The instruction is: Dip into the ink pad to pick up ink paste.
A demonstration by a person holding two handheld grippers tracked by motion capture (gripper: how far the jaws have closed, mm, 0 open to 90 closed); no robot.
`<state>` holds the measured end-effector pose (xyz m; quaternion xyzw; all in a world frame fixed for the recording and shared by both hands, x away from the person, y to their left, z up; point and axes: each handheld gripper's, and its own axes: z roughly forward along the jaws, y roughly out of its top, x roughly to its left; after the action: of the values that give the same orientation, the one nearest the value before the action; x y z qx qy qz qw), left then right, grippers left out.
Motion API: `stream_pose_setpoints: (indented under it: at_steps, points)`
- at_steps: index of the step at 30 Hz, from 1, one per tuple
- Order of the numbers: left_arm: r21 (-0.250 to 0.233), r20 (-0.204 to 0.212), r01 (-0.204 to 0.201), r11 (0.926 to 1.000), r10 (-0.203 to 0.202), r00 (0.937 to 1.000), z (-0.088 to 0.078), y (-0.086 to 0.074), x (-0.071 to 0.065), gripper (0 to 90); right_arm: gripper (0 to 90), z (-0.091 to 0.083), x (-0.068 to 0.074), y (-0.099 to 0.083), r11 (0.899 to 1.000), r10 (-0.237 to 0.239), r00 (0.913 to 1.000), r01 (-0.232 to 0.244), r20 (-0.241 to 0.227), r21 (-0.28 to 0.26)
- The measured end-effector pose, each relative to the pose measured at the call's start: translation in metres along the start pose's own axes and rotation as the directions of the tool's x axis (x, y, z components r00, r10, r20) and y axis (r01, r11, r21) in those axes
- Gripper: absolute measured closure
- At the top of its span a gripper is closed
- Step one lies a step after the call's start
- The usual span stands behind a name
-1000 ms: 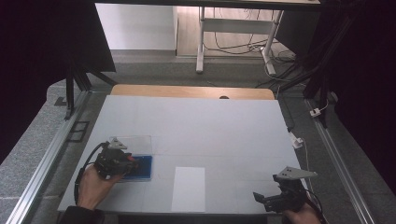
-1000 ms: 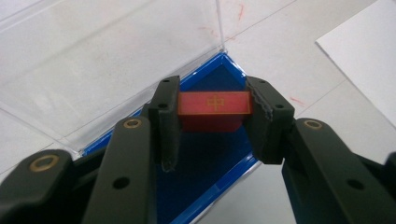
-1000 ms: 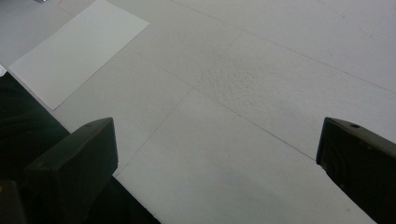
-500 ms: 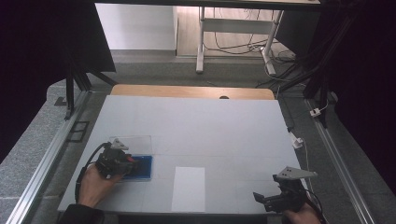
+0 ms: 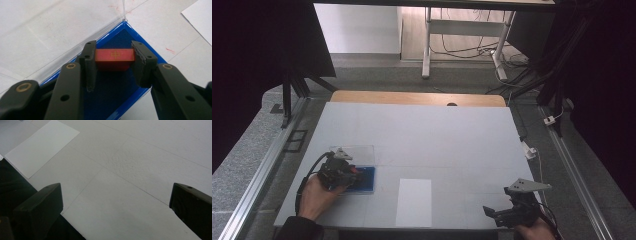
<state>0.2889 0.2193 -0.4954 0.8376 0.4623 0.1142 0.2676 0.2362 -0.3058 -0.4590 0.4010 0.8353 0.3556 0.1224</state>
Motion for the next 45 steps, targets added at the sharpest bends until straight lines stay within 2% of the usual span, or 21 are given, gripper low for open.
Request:
stream_pose_setpoints:
  at_steps: [10,18,19,22,26,32,38,45]
  points:
    - [-0.017,-0.001,-0.001,0.9998,0.001,1.0000,0.002,-0.005,-0.001,59.2,0.0,-0.001,0.001,0.000,1.000,-0.004,1.0000,0.004,0.002,0.000]
    - [-0.013,-0.071,-0.057,0.9983,0.056,0.9959,0.003,-0.005,-0.012,59.3,0.0,0.000,0.001,0.000,1.000,-0.006,1.0000,0.006,0.002,0.000]
    - [-0.014,-0.067,-0.051,0.9986,0.050,0.9965,0.003,-0.005,-0.011,59.3,0.0,0.000,0.001,0.000,1.000,-0.006,1.0000,0.006,0.002,0.000]
    - [-0.032,-0.017,-0.003,0.9995,0.002,0.9999,0.003,-0.008,-0.004,59.3,0.0,0.000,0.001,0.000,1.000,-0.006,1.0000,0.006,0.002,0.000]
    - [-0.043,0.024,0.038,0.9983,-0.037,0.9990,0.002,-0.010,0.003,59.3,0.0,-0.001,0.001,0.000,1.000,-0.008,1.0000,0.008,0.003,0.000]
    - [-0.025,-0.039,-0.015,0.9996,0.014,0.9991,0.003,-0.007,-0.007,59.3,0.0,0.000,0.000,0.000,1.000,-0.007,1.0000,0.007,0.002,0.001]
    - [-0.017,-0.034,0.009,0.9998,-0.010,0.9994,0.002,-0.006,-0.006,59.0,0.0,0.000,0.001,0.000,1.000,-0.005,1.0000,0.005,0.001,0.000]
    - [-0.005,-0.027,0.007,1.0000,-0.007,0.9996,-0.002,-0.004,-0.005,58.5,0.0,0.000,0.000,0.000,1.000,-0.006,1.0000,0.006,0.002,0.001]
